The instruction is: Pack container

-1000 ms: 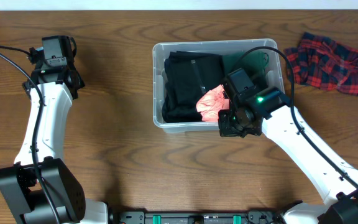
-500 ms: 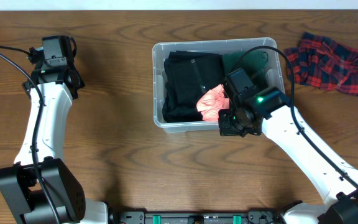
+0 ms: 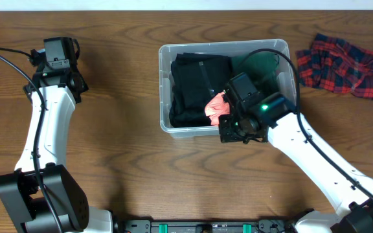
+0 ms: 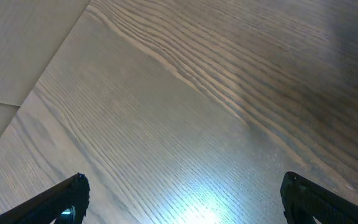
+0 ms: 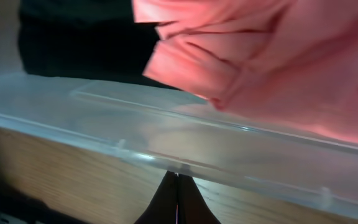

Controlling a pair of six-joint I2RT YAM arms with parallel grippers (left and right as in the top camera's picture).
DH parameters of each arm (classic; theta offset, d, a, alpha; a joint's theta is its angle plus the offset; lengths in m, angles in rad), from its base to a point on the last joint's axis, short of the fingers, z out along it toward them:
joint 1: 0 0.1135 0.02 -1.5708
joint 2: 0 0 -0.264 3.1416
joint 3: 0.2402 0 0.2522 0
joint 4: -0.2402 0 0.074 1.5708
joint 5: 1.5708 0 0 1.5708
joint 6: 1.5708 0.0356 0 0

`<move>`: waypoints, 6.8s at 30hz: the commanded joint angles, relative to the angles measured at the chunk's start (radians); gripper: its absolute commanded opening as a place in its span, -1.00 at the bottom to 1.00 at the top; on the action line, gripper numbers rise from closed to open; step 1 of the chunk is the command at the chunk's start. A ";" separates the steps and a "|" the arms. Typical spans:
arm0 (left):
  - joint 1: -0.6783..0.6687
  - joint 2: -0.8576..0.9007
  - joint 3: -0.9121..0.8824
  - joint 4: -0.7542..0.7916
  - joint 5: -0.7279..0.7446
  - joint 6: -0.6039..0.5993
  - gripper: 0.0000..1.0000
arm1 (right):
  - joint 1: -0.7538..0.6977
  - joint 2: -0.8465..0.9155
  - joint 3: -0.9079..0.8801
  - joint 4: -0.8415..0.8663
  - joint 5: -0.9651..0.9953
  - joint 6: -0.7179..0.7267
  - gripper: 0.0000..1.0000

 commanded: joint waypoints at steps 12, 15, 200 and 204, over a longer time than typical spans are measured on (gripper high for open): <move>0.004 -0.013 0.014 -0.003 -0.016 0.010 0.96 | 0.073 0.007 -0.002 0.087 0.011 0.014 -0.97; 0.004 -0.013 0.014 -0.003 -0.016 0.010 0.96 | 0.074 0.007 -0.002 0.097 0.011 0.014 -0.97; 0.004 -0.013 0.014 -0.003 -0.016 0.010 0.96 | -1.184 0.797 0.157 1.357 0.044 0.231 -0.97; 0.004 -0.013 0.014 -0.003 -0.016 0.010 0.96 | -1.178 0.769 0.157 1.215 0.045 0.232 -0.98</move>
